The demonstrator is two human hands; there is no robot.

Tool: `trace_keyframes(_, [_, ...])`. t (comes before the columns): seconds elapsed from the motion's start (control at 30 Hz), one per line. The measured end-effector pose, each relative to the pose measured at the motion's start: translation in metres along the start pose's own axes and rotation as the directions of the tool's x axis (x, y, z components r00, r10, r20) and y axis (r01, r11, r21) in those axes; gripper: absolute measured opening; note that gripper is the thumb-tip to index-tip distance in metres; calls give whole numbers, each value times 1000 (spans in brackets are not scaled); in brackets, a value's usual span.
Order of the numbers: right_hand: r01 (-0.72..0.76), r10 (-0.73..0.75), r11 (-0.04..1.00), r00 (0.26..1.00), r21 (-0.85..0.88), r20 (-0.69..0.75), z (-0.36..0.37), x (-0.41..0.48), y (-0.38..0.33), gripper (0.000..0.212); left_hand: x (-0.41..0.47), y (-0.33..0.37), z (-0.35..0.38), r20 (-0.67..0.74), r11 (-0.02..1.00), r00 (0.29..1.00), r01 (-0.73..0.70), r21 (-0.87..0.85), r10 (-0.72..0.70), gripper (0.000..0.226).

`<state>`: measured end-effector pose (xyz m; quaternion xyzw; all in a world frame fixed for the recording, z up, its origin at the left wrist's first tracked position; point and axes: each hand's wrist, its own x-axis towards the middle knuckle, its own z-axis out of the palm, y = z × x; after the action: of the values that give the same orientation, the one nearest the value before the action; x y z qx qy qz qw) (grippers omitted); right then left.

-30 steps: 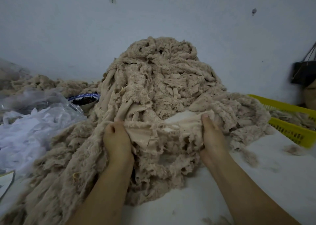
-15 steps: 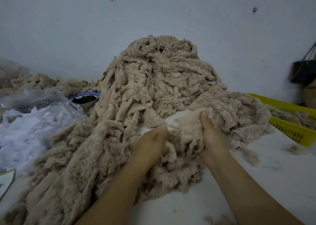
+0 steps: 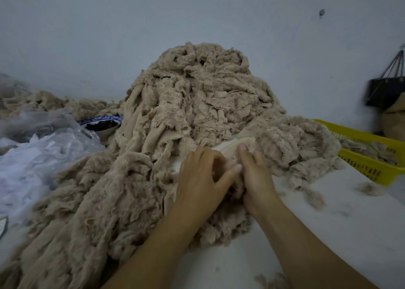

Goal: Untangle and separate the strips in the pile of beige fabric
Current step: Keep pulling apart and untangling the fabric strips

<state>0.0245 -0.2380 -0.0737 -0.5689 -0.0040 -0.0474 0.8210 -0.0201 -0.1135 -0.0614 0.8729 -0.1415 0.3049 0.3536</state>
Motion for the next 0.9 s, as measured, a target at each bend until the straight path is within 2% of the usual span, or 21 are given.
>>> trace_keyframes(0.1, [-5,6,1000,1000,-30,28,5,-2,2,36,-3,-12,9,110,991,989,110,-75,-101,18])
trace_keyframes(0.17, [-1,1,1000,1000,-2,23,6,-2,1,28,-3,-17,10,130,962,976,197,-189,-174,23])
trace_keyframes(0.27, [3,-1,999,998,49,-58,1,0,-5,30,-1,-21,6,31,922,954,296,-251,-298,23])
trace_keyframes(0.37, [-58,73,973,996,224,-60,-8,1,-14,37,4,-35,-5,-89,868,887,417,-271,-454,21])
trace_keyframes(0.43, [-115,122,940,992,322,-3,-9,1,-19,44,3,-41,-8,28,872,885,463,-155,-465,23])
trace_keyframes(0.47, [-140,138,923,990,358,31,-9,0,-21,47,2,-42,-7,141,898,889,440,-4,-435,26])
trace_keyframes(0.53, [-191,161,884,981,427,106,-7,0,-25,51,0,-43,-1,312,913,875,283,294,-371,27])
trace_keyframes(0.63, [-240,174,831,969,501,176,-9,2,-28,52,3,-46,0,348,887,863,210,410,-365,17])
trace_keyframes(0.7, [-255,175,803,965,539,196,-12,2,-31,50,2,-47,0,294,882,903,161,442,-312,9])
trace_keyframes(0.73, [-259,174,795,964,549,202,-12,1,-32,49,1,-47,-1,254,908,935,132,398,-247,15])
trace_keyframes(0.8, [-263,164,796,961,545,223,-10,1,-32,49,1,-38,-2,149,989,978,139,58,-146,22])
trace_keyframes(0.87, [-264,152,828,955,496,254,-7,0,-30,51,1,-24,-5,162,920,972,218,-326,-173,31])
trace_keyframes(0.9, [-258,147,847,954,465,262,-6,-1,-29,52,1,-18,-6,216,869,958,265,-419,-188,35])
